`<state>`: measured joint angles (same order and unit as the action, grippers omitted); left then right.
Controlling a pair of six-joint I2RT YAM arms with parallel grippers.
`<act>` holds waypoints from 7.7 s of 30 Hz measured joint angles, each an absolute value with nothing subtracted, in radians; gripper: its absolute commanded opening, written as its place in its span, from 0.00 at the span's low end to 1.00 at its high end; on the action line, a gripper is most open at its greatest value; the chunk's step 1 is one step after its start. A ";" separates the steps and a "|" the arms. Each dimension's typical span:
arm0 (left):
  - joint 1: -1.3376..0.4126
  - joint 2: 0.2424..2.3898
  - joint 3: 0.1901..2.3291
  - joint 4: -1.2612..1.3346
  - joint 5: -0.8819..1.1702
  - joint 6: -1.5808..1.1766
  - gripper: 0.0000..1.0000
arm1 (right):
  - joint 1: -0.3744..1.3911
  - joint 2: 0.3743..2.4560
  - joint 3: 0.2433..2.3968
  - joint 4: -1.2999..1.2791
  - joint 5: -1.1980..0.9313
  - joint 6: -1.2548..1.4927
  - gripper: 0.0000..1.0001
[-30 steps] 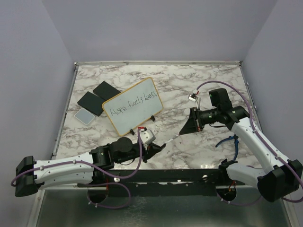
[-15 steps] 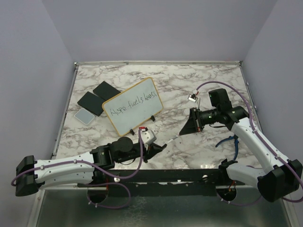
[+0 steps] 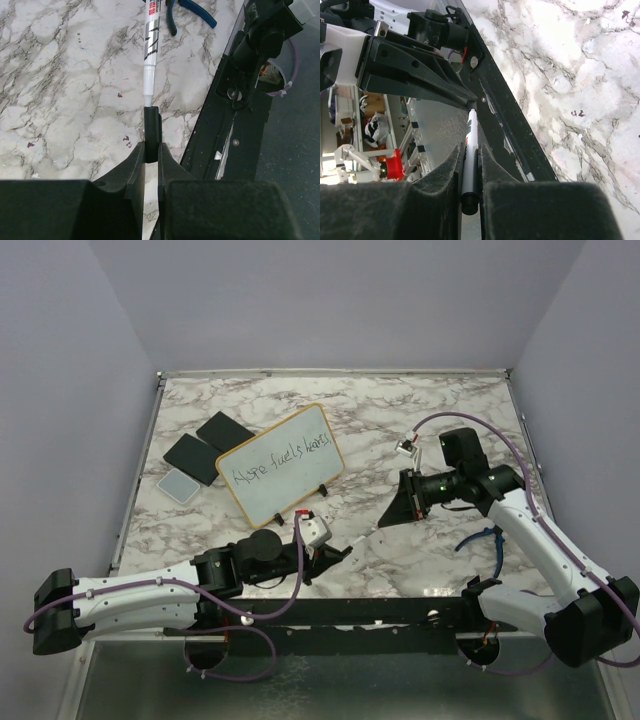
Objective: Write a sentence on the whiteboard
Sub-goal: Close the whiteboard marker at the center of the board, then place the whiteboard marker at the center of the board.
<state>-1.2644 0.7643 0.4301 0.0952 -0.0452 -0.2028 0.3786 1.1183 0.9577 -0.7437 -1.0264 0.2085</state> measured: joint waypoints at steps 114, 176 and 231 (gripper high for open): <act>-1.275 0.885 0.290 0.200 -0.099 -0.196 0.00 | 0.630 1.188 0.664 -0.261 -0.820 0.505 0.01; -1.277 0.870 0.206 0.249 -0.137 -0.212 0.28 | 0.807 1.322 0.742 -0.298 -0.606 0.558 0.01; -1.069 0.710 0.414 0.087 -0.294 -0.385 0.99 | 0.423 1.271 0.403 0.239 -0.646 0.811 0.07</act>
